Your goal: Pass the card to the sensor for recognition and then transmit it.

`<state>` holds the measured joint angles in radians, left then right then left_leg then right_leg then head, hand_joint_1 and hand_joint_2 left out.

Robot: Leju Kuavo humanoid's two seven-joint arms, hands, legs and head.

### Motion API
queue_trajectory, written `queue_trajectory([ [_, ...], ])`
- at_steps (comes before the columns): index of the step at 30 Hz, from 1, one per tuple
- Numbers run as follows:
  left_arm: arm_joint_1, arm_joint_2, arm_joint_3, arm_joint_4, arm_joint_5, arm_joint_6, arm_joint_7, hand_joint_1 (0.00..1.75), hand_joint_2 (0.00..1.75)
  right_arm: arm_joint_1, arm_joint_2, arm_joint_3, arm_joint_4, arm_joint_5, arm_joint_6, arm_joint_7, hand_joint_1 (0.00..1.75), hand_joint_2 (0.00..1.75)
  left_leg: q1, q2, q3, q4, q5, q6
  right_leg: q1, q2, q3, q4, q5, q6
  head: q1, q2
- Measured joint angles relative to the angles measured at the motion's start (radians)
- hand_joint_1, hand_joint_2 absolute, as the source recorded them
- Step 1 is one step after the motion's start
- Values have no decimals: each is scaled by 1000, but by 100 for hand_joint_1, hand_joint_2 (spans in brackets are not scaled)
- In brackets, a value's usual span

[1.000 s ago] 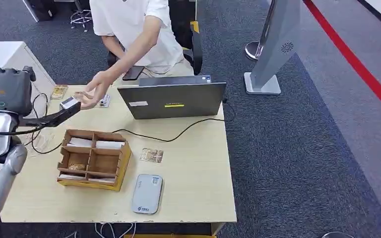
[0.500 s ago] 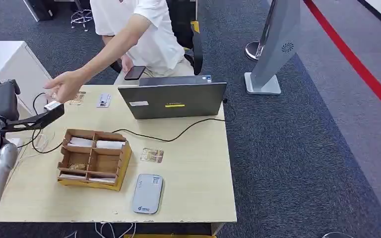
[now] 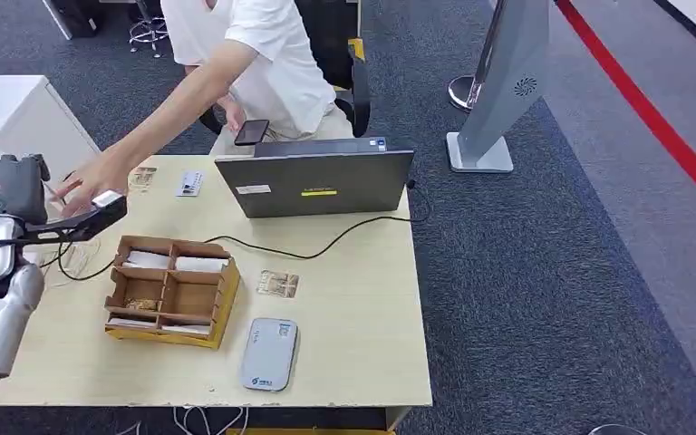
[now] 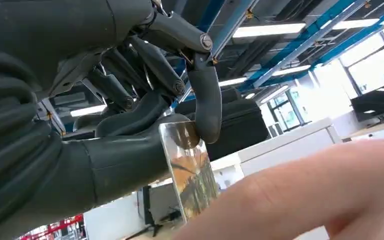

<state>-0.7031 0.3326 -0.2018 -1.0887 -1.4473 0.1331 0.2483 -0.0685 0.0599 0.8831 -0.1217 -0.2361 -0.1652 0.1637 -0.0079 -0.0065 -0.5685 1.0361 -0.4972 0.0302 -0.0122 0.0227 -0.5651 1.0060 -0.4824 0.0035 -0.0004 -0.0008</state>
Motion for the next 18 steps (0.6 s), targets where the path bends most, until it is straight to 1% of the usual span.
queue_trajectory([
  [1,0,-2,0,1,0,3,0,0,175,0,0,0,0,0,0,0,0,175,0,0,0,0,0,0,0,0,0,0,0,0,0,0],
  [10,0,-14,8,9,14,27,0,0,175,0,-2,5,0,-6,0,1,0,175,0,0,0,0,0,0,0,0,0,0,0,0,0,0],
  [16,4,-11,13,8,11,27,0,0,175,0,-3,9,0,-13,0,1,0,175,0,0,0,0,0,0,0,0,0,0,0,0,0,0],
  [18,11,-4,13,5,4,25,0,0,175,0,-3,9,0,-16,0,0,0,175,0,0,0,0,0,0,0,0,0,0,0,0,0,0],
])
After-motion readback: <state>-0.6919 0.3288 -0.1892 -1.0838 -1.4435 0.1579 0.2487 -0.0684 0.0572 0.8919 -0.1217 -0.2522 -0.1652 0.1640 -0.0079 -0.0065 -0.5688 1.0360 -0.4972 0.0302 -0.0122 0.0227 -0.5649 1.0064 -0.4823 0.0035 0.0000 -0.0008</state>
